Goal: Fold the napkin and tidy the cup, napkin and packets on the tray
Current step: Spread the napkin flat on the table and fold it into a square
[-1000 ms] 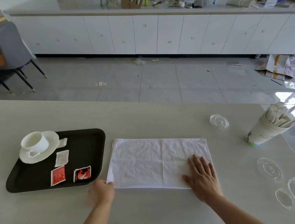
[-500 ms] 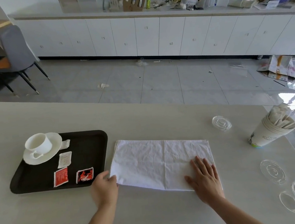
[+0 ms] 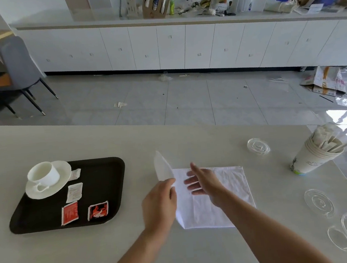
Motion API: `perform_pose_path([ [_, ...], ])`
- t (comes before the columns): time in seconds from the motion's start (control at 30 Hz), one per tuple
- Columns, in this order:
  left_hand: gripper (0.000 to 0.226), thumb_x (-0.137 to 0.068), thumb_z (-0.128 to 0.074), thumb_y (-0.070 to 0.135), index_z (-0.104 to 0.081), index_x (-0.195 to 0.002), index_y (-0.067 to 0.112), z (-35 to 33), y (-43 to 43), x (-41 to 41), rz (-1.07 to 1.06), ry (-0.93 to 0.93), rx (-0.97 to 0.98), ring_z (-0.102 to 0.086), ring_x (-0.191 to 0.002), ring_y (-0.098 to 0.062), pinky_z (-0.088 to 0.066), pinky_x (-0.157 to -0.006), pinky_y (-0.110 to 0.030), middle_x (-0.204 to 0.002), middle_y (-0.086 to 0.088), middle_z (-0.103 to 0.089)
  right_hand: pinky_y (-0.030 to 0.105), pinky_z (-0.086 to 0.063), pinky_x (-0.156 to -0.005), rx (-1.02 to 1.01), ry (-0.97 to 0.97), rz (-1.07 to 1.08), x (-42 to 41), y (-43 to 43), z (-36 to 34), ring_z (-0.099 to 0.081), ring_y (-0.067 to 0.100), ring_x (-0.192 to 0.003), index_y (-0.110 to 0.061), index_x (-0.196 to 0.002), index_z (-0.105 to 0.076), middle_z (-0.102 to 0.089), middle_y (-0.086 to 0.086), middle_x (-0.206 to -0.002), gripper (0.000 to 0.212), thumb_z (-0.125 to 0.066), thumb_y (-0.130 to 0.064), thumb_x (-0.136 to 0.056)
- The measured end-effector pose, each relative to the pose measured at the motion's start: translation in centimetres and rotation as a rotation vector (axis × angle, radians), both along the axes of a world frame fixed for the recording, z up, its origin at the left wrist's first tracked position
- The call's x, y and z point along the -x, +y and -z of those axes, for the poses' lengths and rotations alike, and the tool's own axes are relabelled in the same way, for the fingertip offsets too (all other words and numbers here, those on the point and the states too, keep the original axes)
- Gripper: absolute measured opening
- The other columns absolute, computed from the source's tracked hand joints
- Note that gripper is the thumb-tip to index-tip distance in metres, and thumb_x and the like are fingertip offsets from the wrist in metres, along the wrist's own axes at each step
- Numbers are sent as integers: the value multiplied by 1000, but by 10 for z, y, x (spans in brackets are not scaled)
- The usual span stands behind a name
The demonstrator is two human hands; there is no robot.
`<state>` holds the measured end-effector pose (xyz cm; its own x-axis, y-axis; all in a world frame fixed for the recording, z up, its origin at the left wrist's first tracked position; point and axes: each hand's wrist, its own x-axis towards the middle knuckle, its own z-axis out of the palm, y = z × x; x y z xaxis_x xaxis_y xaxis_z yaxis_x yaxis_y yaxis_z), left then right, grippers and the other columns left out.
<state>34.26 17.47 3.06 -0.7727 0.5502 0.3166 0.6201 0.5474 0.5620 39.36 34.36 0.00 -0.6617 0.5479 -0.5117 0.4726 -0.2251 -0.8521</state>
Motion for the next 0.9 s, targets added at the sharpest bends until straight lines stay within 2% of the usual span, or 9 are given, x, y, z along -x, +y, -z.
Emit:
perform_pose_path([
  [0.07, 30, -73, -74, 3, -71, -98, 18, -5, 11, -8, 90, 74, 37, -66, -63, -19, -54, -52, -31, -76, 3, -71, 37, -61, -64, 110, 19, -3, 19, 7, -14, -74, 26, -73, -8, -100, -70, -77, 9, -82, 68, -51, -72, -85],
  [0.13, 31, -70, -75, 4, -70, -96, 20, -8, 22, -15, 170, 140, 83, -62, -56, -18, -51, -45, -30, -69, 5, -67, 31, -59, -52, 45, 3, 23, 30, 15, -26, -72, 22, -64, -8, -91, -72, -75, 9, -78, 62, -65, -68, -78],
  [0.23, 32, -70, -77, 8, -71, -99, 22, -8, 35, -27, 270, 185, 110, -62, -56, -17, -49, -41, -30, -69, 6, -68, 34, -60, -55, -224, -70, 47, 33, 34, -30, -70, 24, -69, -11, -77, -71, -71, 5, -74, 10, -76, -21, -77],
  [0.27, 33, -70, -77, 9, -71, -100, 22, -8, 39, -31, 299, 193, 112, -62, -56, -16, -49, -40, -29, -70, 7, -68, 35, -62, -58, -292, -98, 48, 30, 41, -32, -70, 25, -71, -13, -74, -71, -71, 3, -73, 3, -73, -12, -76],
  [0.3, 33, -70, -77, 9, -71, -100, 22, -8, 43, -35, 322, 192, 110, -61, -56, -15, -48, -40, -27, -70, 7, -68, 34, -61, -58, -321, -110, 53, 25, 48, -32, -70, 24, -71, -15, -72, -70, -71, 2, -72, 8, -71, -8, -76],
  [0.43, 33, -70, -76, 7, -70, -99, 22, -9, 65, -53, 383, 145, 77, -59, -54, -15, -46, -40, -25, -66, 7, -64, 22, -50, -46, -318, -60, 128, -6, 76, -29, -66, 13, -58, -17, -72, -71, -70, -2, -66, 11, -72, -7, -75],
  [0.63, 33, -63, -73, 3, -70, -91, 22, -3, 98, -79, 504, 116, 146, -55, -50, -16, -43, -38, -23, -61, 6, -60, 28, -48, -57, -372, -121, 198, -56, 107, -10, -62, 15, -61, -19, -72, -69, -69, -3, -68, 14, -73, -6, -77],
  [0.8, 37, -54, -75, 10, -68, -85, 28, 11, 121, -103, 625, 179, 306, -52, -48, -11, -38, -36, -22, -58, 7, -57, 23, -45, -56, -413, -219, 259, -90, 123, 12, -64, 11, -63, -22, -71, -70, -71, -8, -69, 11, -73, -13, -77],
  [0.9, 35, -54, -76, 15, -67, -85, 29, 19, 132, -113, 662, 185, 360, -55, -49, -10, -40, -37, -23, -60, 7, -58, 26, -51, -61, -417, -248, 285, -101, 127, 27, -67, 16, -70, -22, -73, -71, -72, -5, -73, 10, -74, -14, -78],
])
